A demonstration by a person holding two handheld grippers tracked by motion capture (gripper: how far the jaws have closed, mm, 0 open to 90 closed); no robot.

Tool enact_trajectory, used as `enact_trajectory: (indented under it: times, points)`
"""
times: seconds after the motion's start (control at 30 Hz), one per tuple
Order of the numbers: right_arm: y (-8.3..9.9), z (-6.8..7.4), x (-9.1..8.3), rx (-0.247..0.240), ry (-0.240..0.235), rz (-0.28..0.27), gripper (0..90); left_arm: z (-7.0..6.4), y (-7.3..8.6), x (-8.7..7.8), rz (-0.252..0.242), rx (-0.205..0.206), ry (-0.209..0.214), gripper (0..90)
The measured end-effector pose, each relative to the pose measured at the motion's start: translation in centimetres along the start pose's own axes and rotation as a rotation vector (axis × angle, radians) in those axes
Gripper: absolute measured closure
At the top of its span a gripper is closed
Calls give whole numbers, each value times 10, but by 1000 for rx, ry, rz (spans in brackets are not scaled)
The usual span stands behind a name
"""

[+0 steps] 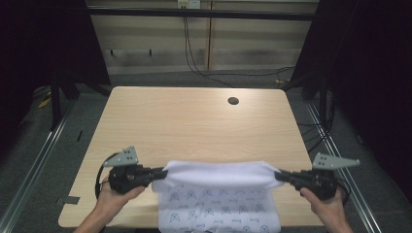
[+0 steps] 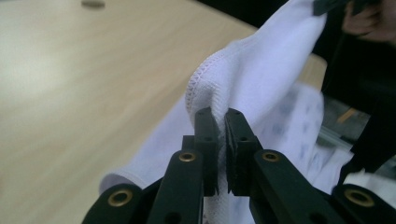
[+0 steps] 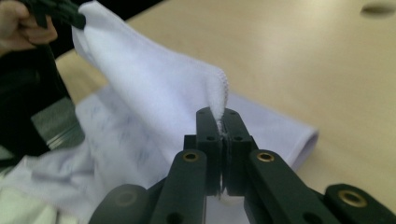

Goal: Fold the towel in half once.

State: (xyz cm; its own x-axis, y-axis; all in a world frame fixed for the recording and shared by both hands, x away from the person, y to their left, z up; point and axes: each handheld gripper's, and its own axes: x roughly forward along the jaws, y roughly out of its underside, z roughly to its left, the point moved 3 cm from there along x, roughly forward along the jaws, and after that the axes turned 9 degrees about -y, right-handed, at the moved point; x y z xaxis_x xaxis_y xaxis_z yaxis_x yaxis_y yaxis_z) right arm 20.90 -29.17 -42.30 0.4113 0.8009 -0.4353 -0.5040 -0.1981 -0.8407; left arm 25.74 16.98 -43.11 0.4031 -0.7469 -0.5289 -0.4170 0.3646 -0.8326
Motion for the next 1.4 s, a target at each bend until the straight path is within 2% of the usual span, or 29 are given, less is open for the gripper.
enact_trajectory:
  times: [0.03,0.07,0.1,0.17,0.23,0.27,0.33,0.37,0.43,0.47,0.53,0.57,0.7,0.77,0.9,1.03,1.1,1.13,1.17,1.23,1.33,1.4]
  points:
    - [11,3,1,10,-2,23,880,-3,12,3,31,-14,14,855]
    - [24,5,3,32,-8,54,880,-5,22,7,40,-26,16,854]
    - [33,7,5,42,-12,78,880,-8,36,14,74,-75,52,855]
    - [47,7,11,62,-20,130,880,-11,55,25,146,-64,55,854]
    - [57,7,19,72,-32,177,880,-14,65,30,201,-75,66,854]
    - [64,7,26,82,-47,209,880,-14,67,31,215,-68,52,854]
    - [70,8,31,79,-22,273,880,-14,72,36,255,-85,56,854]
    - [71,8,33,73,-11,291,880,-15,73,38,264,-83,53,854]
    - [73,6,37,89,-9,312,881,-17,75,42,291,-57,48,854]
    - [74,5,38,90,-9,320,881,-17,75,45,298,-66,47,854]
    - [76,4,45,95,-6,351,881,-14,74,48,299,-62,53,857]
    - [75,4,47,93,-3,361,881,-10,73,49,299,-77,44,858]
    - [72,-1,54,99,-15,359,880,4,66,55,286,-42,-25,862]
    - [72,-1,56,102,-13,360,880,15,62,59,275,-65,-37,863]
    - [70,0,63,93,-20,368,879,31,53,68,261,-43,-91,863]
    - [67,-6,72,97,3,378,880,47,47,76,250,-52,-104,863]
    - [61,-12,78,100,23,374,881,57,42,81,248,-58,-123,863]
    - [57,-18,82,98,46,366,881,61,40,83,244,-53,-134,863]
    - [55,-23,85,99,47,363,881,68,38,85,239,-57,-140,862]
    - [46,-36,91,95,85,360,881,78,35,90,227,-75,-144,862]
    - [36,-53,102,108,100,350,882,89,30,95,223,-78,-161,862]
    - [27,-64,110,101,127,355,882,99,23,100,235,-60,-182,862]
